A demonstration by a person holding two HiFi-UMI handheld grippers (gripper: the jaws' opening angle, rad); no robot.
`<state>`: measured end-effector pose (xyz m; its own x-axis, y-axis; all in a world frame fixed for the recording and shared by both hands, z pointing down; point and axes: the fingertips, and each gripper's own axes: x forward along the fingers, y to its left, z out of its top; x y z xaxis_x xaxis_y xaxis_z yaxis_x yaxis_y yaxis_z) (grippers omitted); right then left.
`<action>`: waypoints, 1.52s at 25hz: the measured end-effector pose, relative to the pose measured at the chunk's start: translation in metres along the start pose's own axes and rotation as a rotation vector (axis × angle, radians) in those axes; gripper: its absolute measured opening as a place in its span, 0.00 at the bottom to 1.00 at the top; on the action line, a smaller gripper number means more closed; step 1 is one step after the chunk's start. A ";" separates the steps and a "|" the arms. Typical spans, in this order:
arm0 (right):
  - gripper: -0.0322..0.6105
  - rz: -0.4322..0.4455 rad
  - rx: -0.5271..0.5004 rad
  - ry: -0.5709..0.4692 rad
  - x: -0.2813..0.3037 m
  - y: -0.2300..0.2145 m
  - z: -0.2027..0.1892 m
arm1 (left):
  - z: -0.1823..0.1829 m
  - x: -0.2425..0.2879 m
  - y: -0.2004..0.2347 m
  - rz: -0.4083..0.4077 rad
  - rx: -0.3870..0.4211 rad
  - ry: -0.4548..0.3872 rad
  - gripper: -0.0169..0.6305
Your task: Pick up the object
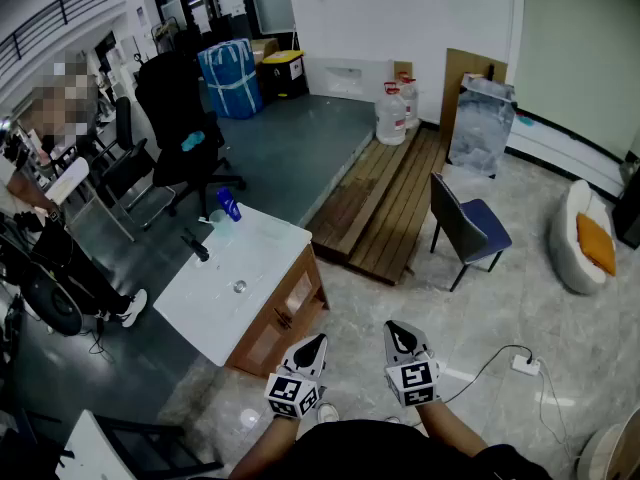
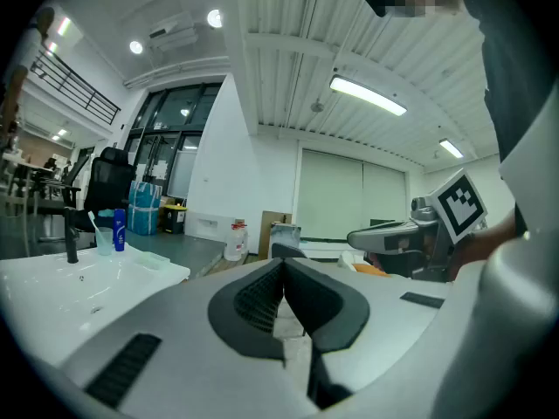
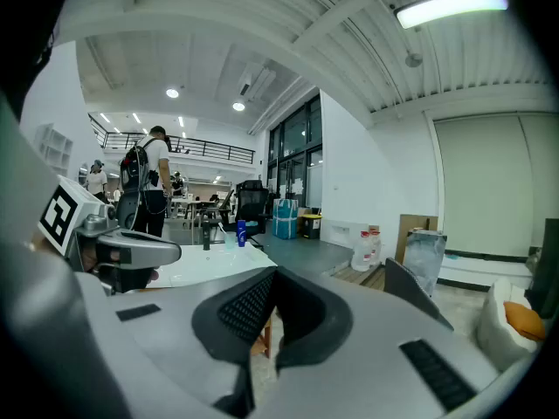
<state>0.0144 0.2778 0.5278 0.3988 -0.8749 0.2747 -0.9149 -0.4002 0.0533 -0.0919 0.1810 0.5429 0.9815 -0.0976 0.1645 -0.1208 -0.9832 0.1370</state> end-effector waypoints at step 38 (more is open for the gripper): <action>0.08 -0.040 0.090 -0.008 0.093 0.048 0.006 | -0.020 -0.007 0.115 -0.021 -0.023 0.045 0.06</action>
<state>0.0075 0.1755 0.5497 0.4360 -0.8598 0.2659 -0.8888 -0.4577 -0.0228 -0.1158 0.0718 0.5771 0.9763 -0.0691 0.2051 -0.1038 -0.9811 0.1634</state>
